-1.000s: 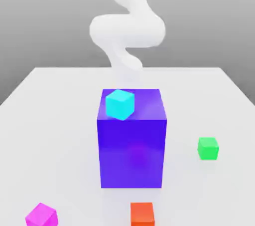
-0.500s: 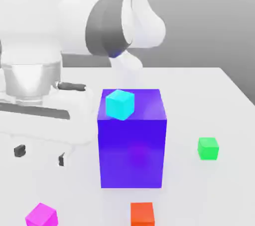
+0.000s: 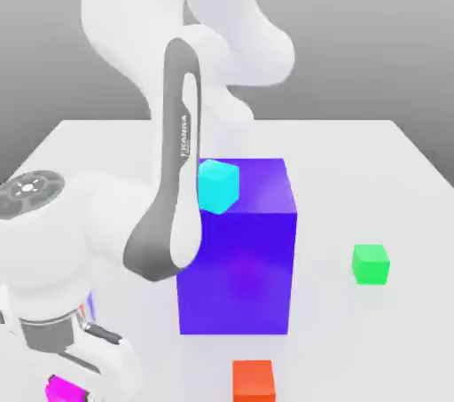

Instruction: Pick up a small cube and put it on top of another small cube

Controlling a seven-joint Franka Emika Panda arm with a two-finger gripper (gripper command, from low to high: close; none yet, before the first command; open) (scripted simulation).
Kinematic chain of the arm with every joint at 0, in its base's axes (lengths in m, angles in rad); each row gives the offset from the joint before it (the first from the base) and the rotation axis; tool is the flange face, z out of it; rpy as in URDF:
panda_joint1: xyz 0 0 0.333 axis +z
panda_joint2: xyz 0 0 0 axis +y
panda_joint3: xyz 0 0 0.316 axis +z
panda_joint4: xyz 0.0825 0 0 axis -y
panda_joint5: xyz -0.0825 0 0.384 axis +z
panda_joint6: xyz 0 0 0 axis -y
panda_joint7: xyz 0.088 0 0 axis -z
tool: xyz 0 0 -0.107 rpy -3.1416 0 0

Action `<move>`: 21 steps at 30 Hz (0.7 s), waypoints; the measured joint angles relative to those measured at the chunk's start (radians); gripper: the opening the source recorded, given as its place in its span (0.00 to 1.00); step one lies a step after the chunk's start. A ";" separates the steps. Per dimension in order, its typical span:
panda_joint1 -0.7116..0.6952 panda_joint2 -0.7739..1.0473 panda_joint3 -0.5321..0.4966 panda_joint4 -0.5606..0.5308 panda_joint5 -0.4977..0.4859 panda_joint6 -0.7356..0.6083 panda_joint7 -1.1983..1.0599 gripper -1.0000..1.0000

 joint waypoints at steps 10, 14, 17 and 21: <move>0.078 -0.215 0.003 -0.057 -0.024 -0.090 0.079 0.00; 0.193 -0.325 0.075 -0.147 -0.032 -0.073 0.208 0.00; 0.281 -0.412 0.140 -0.223 -0.052 -0.058 0.321 0.00; 0.513 -0.568 0.264 -0.354 -0.112 -0.034 0.563 0.00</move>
